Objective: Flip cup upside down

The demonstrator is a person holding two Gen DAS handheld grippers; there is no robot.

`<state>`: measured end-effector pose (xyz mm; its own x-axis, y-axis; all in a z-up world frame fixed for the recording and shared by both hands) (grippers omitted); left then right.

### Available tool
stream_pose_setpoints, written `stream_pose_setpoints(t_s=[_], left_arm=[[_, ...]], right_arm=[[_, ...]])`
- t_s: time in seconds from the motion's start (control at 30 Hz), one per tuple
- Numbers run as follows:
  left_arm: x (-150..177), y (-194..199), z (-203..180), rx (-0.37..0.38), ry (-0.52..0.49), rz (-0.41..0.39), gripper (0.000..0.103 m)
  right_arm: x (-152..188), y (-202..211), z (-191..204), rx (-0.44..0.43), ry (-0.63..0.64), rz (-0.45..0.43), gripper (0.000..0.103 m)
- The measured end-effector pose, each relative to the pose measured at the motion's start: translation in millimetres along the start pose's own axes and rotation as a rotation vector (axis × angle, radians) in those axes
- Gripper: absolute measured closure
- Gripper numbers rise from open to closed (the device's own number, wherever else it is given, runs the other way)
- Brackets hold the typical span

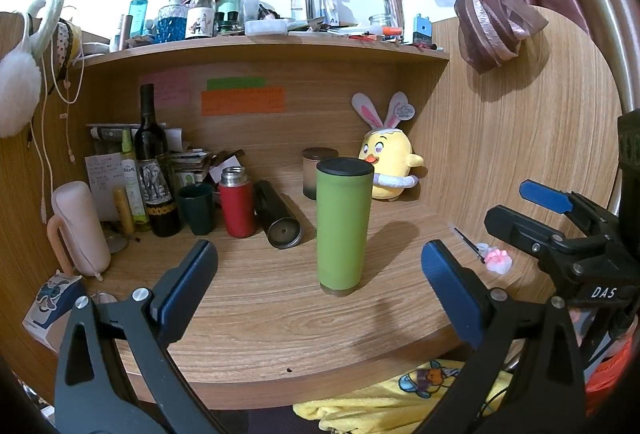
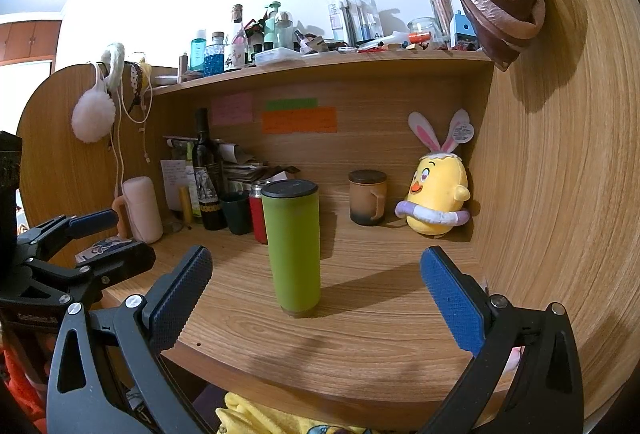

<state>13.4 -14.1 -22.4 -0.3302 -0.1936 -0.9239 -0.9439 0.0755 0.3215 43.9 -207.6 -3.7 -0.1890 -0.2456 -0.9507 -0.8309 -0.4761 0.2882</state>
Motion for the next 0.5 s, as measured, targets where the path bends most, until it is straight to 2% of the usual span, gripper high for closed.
stream_pose_setpoints(t_s=[0.5], left_arm=[[0.4, 0.7, -5.9, 0.000, -0.004, -0.002, 0.000]], right_arm=[[0.4, 0.1, 1.2, 0.000, -0.001, 0.000, 0.000]])
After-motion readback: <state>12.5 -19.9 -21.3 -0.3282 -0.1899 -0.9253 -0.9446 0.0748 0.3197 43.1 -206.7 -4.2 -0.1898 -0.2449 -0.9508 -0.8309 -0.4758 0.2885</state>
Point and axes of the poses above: each gripper's, at about its wrist camera, not at the fingertips, and y roughly against the way its jaws point, z to its left, x to its underside, the point moved 4 cm from there along -y, roughly the way its jaws point, and after that the axes turned 12 degrees about y, right-handed, at the moved point
